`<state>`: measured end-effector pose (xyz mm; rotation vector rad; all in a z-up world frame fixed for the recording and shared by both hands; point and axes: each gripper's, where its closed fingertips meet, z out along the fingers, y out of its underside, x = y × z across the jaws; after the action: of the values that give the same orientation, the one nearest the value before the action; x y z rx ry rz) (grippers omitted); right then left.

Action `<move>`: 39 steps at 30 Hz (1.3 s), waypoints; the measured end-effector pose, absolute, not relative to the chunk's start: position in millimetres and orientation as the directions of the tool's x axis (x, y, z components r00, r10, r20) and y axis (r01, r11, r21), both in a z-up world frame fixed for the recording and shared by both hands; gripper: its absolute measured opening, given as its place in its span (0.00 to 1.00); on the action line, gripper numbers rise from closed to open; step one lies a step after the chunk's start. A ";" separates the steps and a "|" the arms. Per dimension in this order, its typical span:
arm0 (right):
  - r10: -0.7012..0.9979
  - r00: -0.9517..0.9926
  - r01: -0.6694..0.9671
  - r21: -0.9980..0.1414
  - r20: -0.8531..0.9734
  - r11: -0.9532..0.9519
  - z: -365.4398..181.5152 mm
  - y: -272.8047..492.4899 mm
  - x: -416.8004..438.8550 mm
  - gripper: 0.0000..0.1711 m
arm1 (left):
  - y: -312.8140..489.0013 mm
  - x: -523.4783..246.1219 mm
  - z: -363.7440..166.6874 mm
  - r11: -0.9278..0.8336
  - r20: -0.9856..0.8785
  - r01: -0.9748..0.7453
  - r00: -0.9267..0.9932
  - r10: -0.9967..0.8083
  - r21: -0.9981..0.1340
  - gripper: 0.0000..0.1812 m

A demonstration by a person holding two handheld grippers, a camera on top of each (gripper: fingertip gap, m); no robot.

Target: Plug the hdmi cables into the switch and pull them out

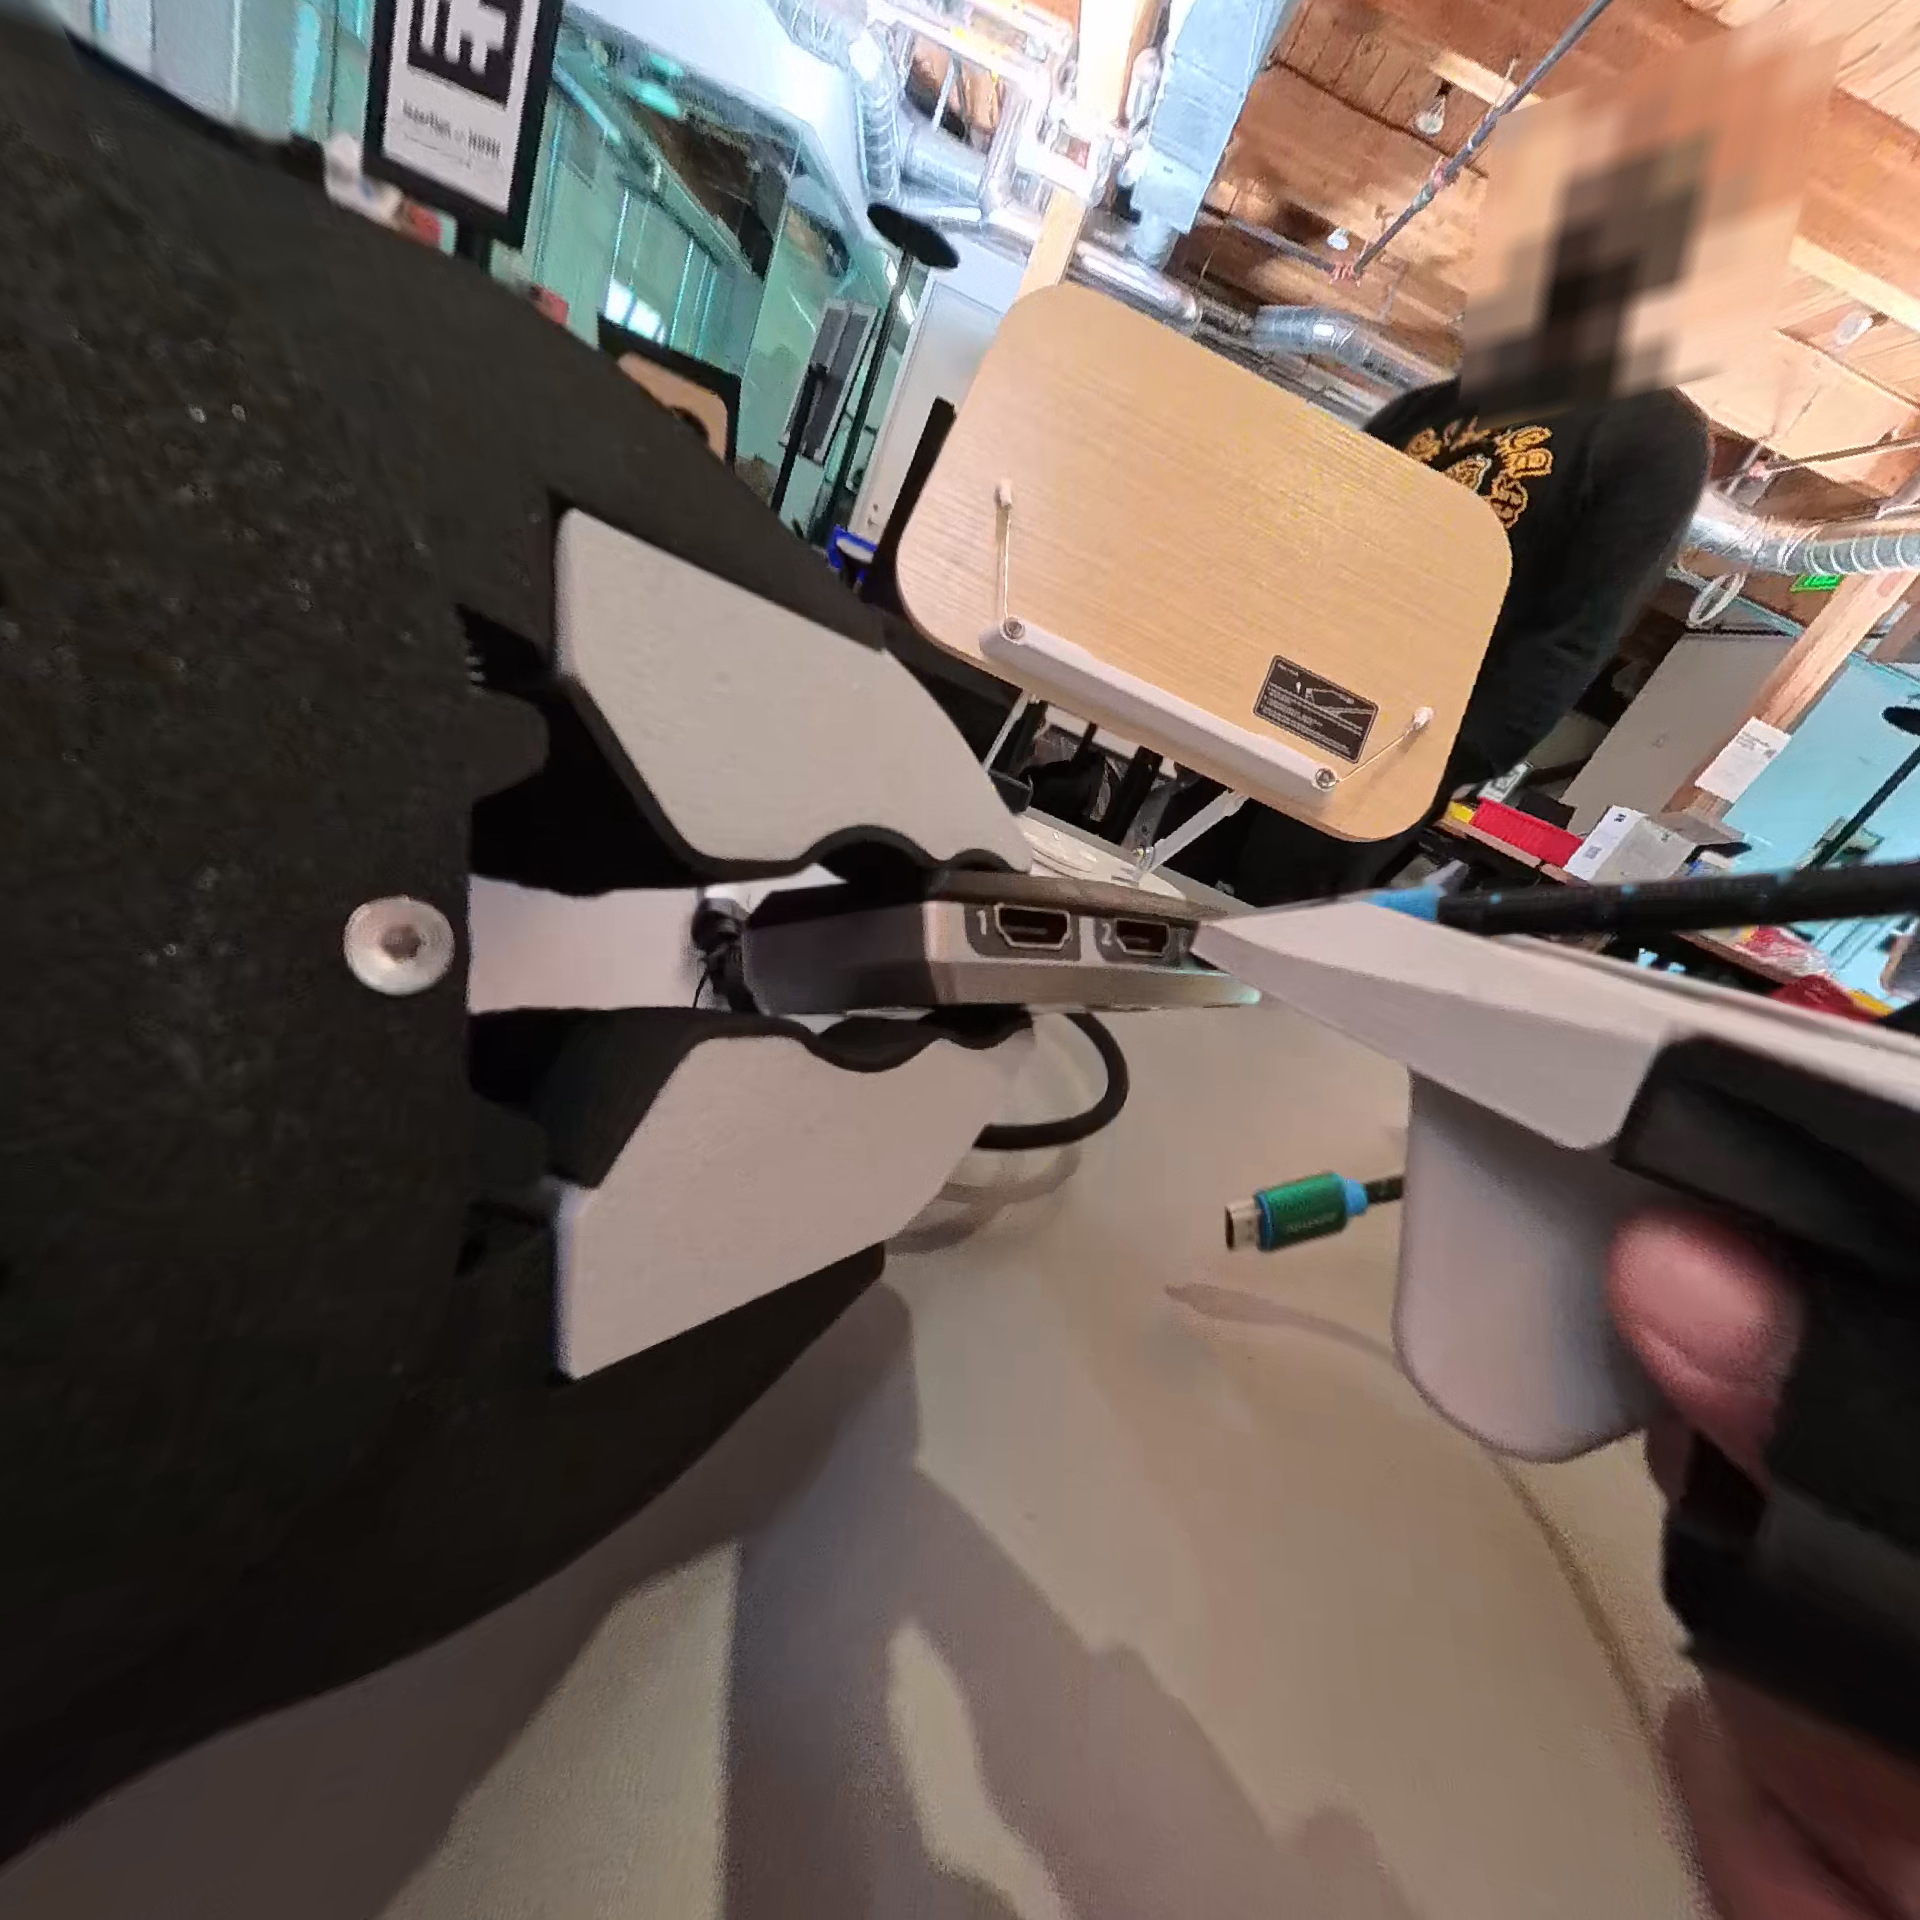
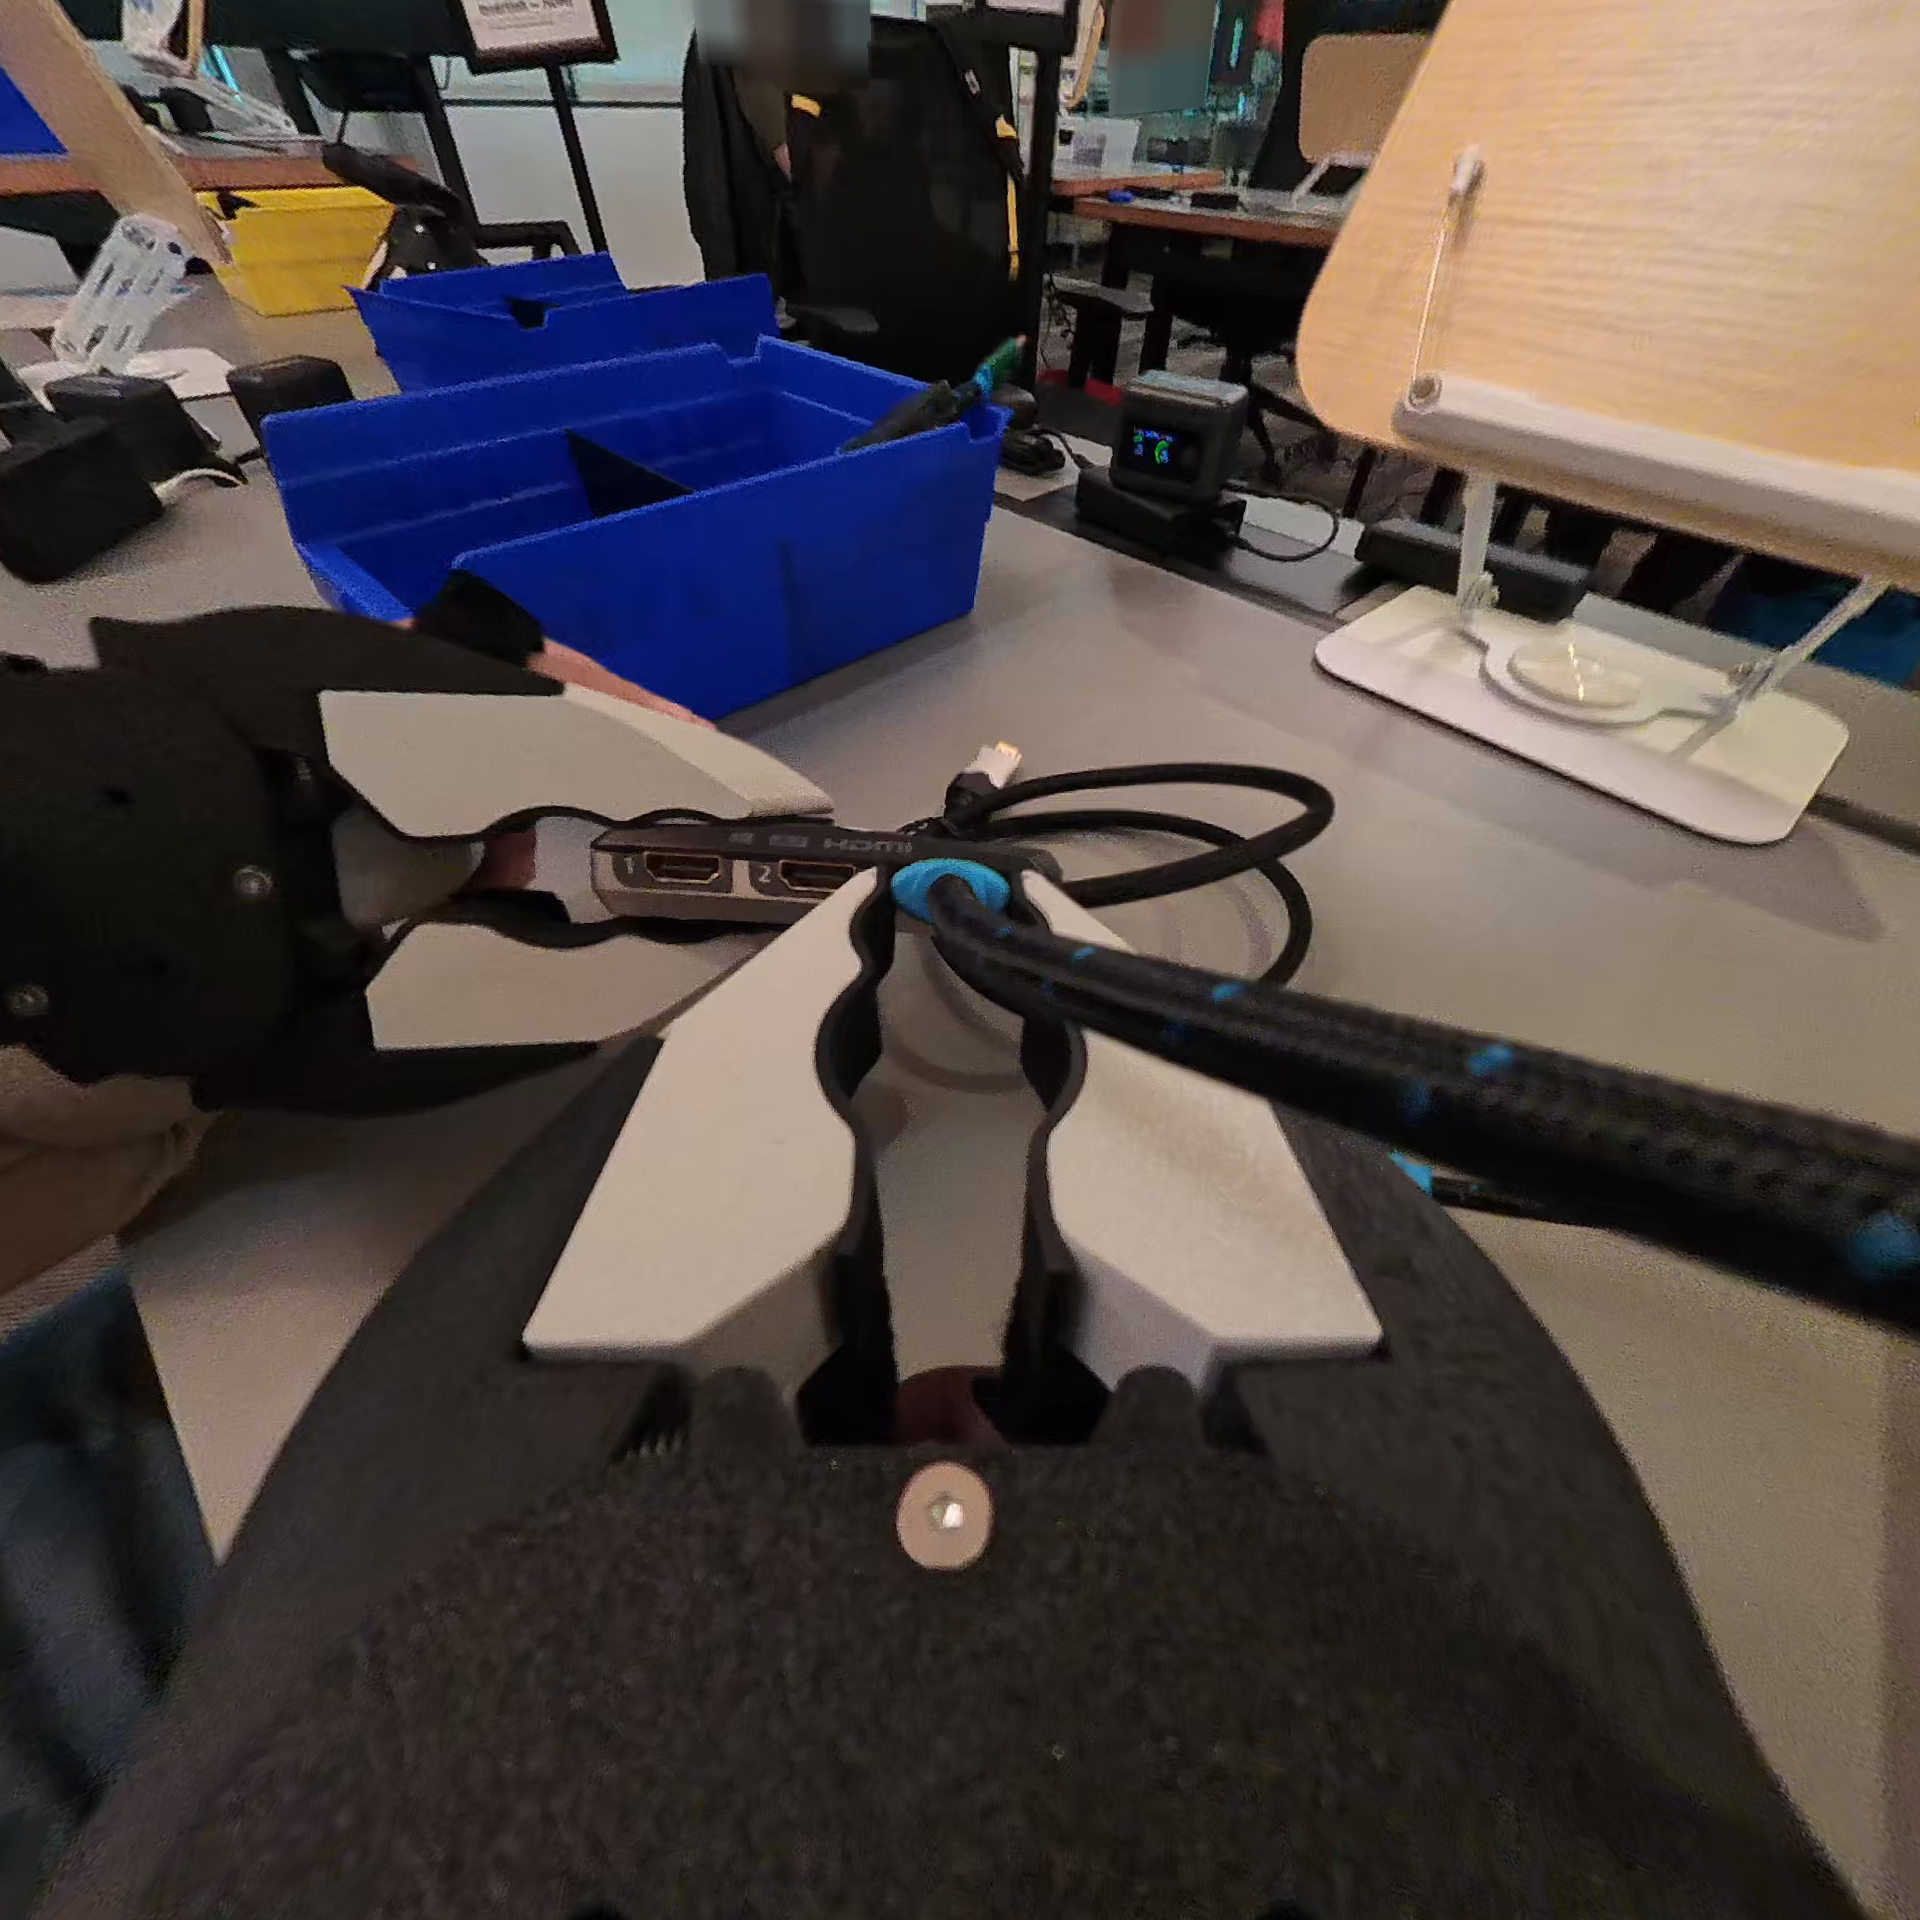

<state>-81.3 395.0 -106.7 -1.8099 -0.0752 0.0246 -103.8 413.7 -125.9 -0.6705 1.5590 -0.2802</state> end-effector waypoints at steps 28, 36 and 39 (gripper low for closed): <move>0.547 0.653 0.566 -0.817 0.524 0.108 -77.3 436.2 -112.7 0.12 | 458.2 -132.2 -89.3 0.010 -0.007 -0.021 -0.125 -0.992 -1.000 0.29; 0.262 0.562 0.799 -0.597 0.785 0.073 -109.0 483.2 -91.3 0.10 | 455.3 -120.5 -103.5 0.062 -0.077 -0.175 0.076 -0.994 -0.983 0.25; 0.218 0.517 0.835 -0.544 0.828 0.085 -113.7 488.1 -95.8 0.10 | 456.4 -112.8 -102.5 0.065 -0.088 -0.165 0.138 -0.987 -0.984 0.23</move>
<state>-95.8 488.1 -113.7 -1.4496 -0.9717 -0.5897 -112.8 456.4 -102.5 -1.3328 1.2505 -0.9648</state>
